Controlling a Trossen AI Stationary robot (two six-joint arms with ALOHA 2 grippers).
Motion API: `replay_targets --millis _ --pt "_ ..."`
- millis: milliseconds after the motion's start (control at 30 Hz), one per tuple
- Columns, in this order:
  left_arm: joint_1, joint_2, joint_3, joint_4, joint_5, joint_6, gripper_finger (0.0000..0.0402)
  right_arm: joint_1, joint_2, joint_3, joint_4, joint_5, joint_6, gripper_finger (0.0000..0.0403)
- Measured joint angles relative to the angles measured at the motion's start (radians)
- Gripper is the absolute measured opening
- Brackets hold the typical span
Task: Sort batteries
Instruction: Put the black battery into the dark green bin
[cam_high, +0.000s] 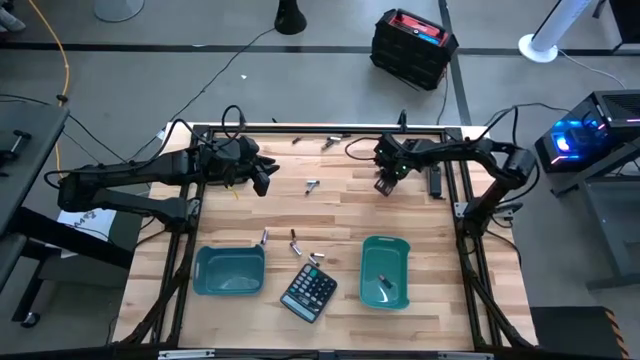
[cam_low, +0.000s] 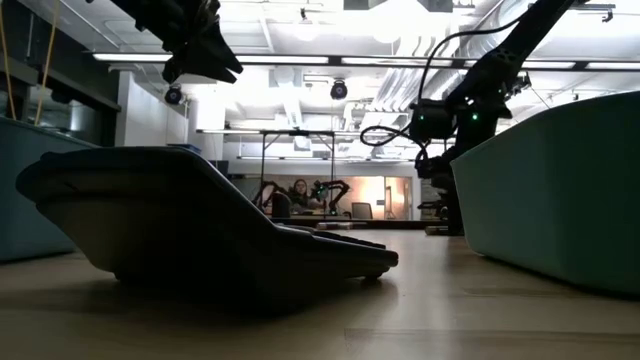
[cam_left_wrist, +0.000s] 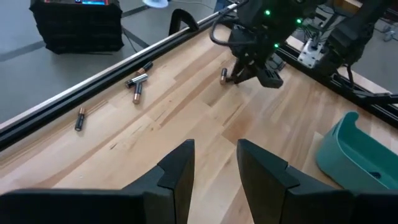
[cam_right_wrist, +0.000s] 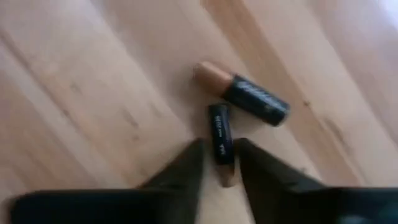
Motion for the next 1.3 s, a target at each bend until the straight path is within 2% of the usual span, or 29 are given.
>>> replay_targets --millis 33,67,167,367,500,600,700,800,933,1033,1133,1233,1300 --pt "0.0 0.0 0.0 0.0 0.0 0.0 0.0116 0.008 -0.013 -0.001 -0.012 -0.007 0.0 0.0038" --pt "0.0 0.0 0.0 0.0 0.0 0.0 0.0116 0.02 -0.033 -0.003 -0.032 -0.015 -0.001 0.0023" --pt "0.0 0.0 0.0 0.0 -0.001 0.029 0.0116 0.06 -0.134 -0.018 -0.177 -0.06 0.019 0.0019" --pt "0.004 0.0 0.0 0.002 -0.026 0.07 0.0116 0.159 -0.469 -0.016 -0.338 -0.059 0.19 0.0007" --pt "0.004 0.0 0.0 0.001 -0.029 0.071 0.0116 0.304 -0.675 -0.013 -0.323 -0.104 0.42 0.0005" --pt "0.004 0.0 0.0 0.001 -0.029 0.071 0.0116 0.479 -0.744 -0.012 -0.271 -0.132 0.586 0.0004" --pt "0.004 0.0 0.0 0.001 -0.028 0.071 0.0116 0.67 -0.737 -0.012 -0.2 -0.131 0.726 0.0003" --pt "0.004 0.0 0.0 0.001 -0.028 0.071 0.0116 0.843 -0.666 -0.011 -0.118 -0.127 0.829 0.0003" --pt "0.004 0.0 0.0 0.001 -0.028 0.074 0.0116 0.981 -0.548 -0.011 -0.048 -0.128 0.937 0.0013" --pt "0.004 0.0 0.0 0.001 -0.028 0.087 0.0116 1.008 -0.462 -0.012 -0.067 -0.141 0.99 0.0051" --pt "0.004 0.0 0.0 0.001 -0.027 0.087 0.0116 0.986 -0.406 -0.012 -0.07 -0.19 0.97 0.0108" --pt "0.004 0.0 0.0 0.001 -0.027 0.087 0.0116 0.936 -0.39 -0.011 -0.072 -0.229 0.87 0.0166" --pt "0.004 0.0 0.0 0.001 -0.027 0.087 0.0116 0.877 -0.391 0.02 -0.137 -0.23 0.786 0.0198"
